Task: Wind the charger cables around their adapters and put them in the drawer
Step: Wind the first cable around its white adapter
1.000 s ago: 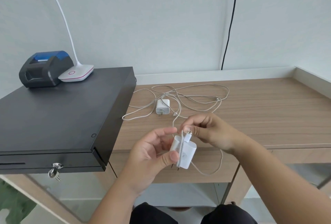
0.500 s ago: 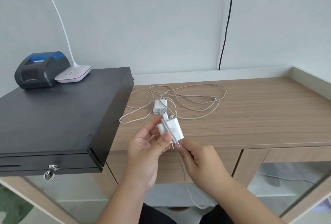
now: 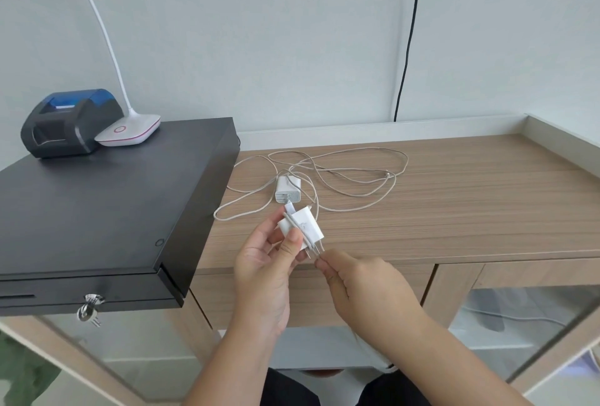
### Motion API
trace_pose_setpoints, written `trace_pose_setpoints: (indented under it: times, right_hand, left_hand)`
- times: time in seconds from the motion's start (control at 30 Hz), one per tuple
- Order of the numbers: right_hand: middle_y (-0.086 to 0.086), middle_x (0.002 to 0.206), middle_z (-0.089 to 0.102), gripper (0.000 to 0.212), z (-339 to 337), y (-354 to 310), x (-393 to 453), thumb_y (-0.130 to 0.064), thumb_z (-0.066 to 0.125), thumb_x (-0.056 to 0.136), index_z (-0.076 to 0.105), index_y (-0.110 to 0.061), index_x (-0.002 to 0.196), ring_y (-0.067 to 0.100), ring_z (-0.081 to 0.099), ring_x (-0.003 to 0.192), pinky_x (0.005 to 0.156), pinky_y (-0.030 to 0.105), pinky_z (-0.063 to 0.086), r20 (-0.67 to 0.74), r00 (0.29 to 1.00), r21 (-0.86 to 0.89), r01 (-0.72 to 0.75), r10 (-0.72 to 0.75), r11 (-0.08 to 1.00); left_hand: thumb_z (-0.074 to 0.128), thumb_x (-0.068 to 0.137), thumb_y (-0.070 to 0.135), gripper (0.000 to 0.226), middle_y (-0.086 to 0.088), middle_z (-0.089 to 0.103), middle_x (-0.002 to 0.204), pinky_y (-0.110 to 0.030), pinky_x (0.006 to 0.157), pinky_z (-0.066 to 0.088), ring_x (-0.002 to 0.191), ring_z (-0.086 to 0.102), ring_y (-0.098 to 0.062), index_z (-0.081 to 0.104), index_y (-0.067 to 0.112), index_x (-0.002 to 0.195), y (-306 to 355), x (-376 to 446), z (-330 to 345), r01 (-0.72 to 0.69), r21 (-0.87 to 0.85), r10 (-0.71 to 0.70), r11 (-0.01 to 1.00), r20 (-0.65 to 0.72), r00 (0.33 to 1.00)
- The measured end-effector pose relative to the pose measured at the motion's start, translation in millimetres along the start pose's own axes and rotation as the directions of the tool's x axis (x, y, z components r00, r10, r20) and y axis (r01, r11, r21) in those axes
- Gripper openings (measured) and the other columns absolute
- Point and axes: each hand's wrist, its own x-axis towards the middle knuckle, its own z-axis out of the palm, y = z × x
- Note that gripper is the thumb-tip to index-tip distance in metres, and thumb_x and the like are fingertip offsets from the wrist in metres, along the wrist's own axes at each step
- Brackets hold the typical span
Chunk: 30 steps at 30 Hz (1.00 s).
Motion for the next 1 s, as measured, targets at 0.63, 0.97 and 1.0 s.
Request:
trace_pose_setpoints:
  times: [0.63, 0.97, 1.0]
  right_hand:
    - [-0.003, 0.056, 0.039, 0.022, -50.8, -10.4, -0.3, -0.038, 0.034, 0.099, 0.048, -0.024, 0.088, 0.024, 0.045, 0.059, 0.059, 0.036, 0.050, 0.355, 0.918, -0.063, 0.213, -0.178, 0.975]
    - [-0.004, 0.067, 0.055, 0.022, -55.8, -6.2, -2.0, -0.037, 0.036, 0.100, 0.055, -0.027, 0.105, 0.020, 0.053, 0.071, 0.069, 0.036, 0.052, 0.449, 0.877, -0.020, 0.202, -0.171, 0.979]
    - [-0.006, 0.063, 0.049, 0.022, -57.1, -7.2, -0.7, -0.036, 0.036, 0.100, 0.056, -0.027, 0.105, 0.017, 0.049, 0.067, 0.069, 0.035, 0.051, 0.460, 0.869, -0.014, 0.211, -0.181, 0.977]
  left_hand:
    - [0.066, 0.086, 0.013, 0.014, 0.007, 0.073, 0.079, -0.010, 0.054, 0.052, 0.065, 0.063, -0.001, 0.069, 0.014, 0.099, 6.2, 20.0, -5.8, 0.204, -0.172, -0.234, 0.964, -0.176, 0.956]
    - [0.072, 0.069, 0.023, 0.054, 0.000, 0.068, 0.094, -0.010, 0.054, 0.053, 0.078, 0.059, -0.004, 0.065, 0.007, 0.120, 7.5, 17.3, -4.8, 0.299, -0.315, -0.360, 0.901, -0.157, 0.920]
    - [0.072, 0.069, 0.023, 0.054, 0.000, 0.068, 0.093, -0.010, 0.054, 0.053, 0.077, 0.060, -0.003, 0.065, 0.007, 0.120, 7.3, 16.0, -3.8, 0.296, -0.312, -0.356, 0.903, -0.155, 0.922]
